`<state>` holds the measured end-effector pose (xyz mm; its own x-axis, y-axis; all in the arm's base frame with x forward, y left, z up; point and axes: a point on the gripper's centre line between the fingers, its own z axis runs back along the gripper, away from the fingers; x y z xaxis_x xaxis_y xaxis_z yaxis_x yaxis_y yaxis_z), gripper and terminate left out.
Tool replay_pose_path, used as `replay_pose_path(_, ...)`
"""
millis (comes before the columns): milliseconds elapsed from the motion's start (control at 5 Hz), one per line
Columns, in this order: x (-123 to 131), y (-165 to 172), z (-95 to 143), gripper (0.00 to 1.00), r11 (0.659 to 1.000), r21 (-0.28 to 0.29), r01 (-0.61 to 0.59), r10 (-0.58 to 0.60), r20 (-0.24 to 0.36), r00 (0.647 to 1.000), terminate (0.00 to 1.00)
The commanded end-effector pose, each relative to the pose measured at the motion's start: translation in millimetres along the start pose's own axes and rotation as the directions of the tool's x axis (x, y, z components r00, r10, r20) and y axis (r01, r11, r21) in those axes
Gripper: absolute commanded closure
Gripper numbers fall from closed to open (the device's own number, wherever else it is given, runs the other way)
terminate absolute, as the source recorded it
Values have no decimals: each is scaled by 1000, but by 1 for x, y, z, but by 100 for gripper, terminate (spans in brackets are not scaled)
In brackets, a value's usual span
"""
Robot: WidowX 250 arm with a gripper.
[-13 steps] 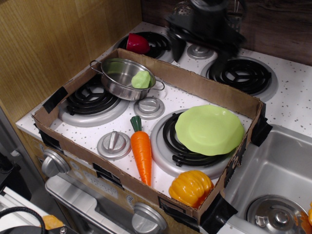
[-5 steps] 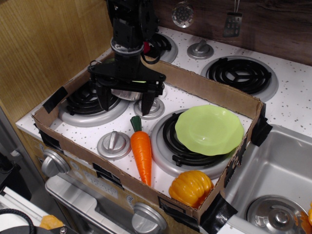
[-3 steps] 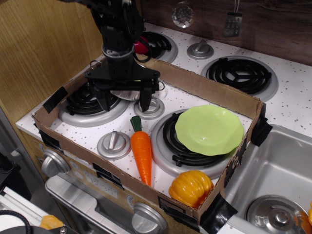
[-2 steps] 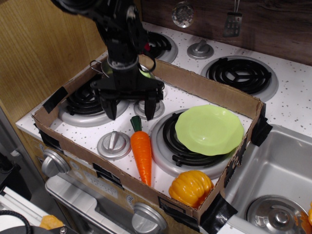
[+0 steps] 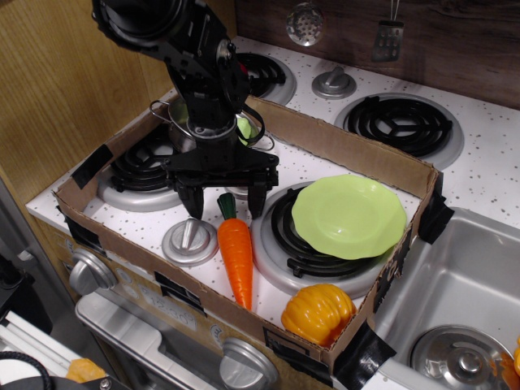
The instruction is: Put carrot on plate
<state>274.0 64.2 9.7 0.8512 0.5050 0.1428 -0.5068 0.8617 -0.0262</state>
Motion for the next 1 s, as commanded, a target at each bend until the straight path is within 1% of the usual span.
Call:
replay_pose_path(0, 1, -4, 10, 100, 1000, 13, -8, 8, 29, 1000, 0)
replay_pose_path(400, 0, -10, 24, 100, 999, 33, 7, -9, 54, 998, 0)
replay_pose_path(600, 7, -11, 44, 100, 1000, 1, 19, -19, 59, 998, 0)
replay_pose_path(800, 25, -16, 80, 100, 998, 16, 58, -58, 11, 998, 0)
